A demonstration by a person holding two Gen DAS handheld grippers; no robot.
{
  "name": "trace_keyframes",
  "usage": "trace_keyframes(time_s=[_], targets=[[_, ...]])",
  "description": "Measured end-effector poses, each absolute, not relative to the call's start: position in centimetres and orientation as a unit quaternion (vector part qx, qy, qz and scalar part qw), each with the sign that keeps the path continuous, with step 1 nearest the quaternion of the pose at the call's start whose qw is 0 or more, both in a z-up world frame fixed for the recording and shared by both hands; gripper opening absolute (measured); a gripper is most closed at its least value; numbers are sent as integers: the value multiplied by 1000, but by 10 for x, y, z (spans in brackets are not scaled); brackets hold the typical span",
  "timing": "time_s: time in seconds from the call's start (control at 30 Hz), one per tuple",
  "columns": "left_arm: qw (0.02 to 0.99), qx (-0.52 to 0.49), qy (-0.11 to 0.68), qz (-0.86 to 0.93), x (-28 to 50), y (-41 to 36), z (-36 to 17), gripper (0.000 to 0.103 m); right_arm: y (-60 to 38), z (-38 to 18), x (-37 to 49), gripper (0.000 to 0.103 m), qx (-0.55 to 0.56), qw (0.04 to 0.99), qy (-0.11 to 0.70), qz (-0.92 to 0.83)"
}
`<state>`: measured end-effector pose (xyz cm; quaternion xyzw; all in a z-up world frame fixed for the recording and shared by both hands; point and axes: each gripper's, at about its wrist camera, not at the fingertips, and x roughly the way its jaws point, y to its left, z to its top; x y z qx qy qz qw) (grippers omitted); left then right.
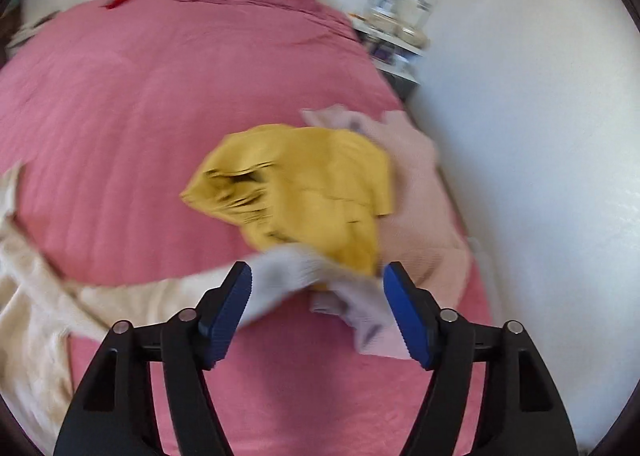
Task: Fold clothes
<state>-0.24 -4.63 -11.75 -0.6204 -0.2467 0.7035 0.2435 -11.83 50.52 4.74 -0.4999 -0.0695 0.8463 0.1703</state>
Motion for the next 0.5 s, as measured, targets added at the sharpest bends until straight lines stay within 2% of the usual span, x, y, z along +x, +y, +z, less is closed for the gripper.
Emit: trace_keyframes(time_s=[0.23,0.33,0.5], targets=[[229,-616,-322,681,13,-61,-145,22,395,-22,20,75,-556,-110,-23,824],[211,-607,-362,675,15,-71,-154,26,351,-52,83,75,-577,-156,-13,802],[182,-594,-412,667,13,-82,-164,31,322,-78,138,75,-581,-158,38,798]])
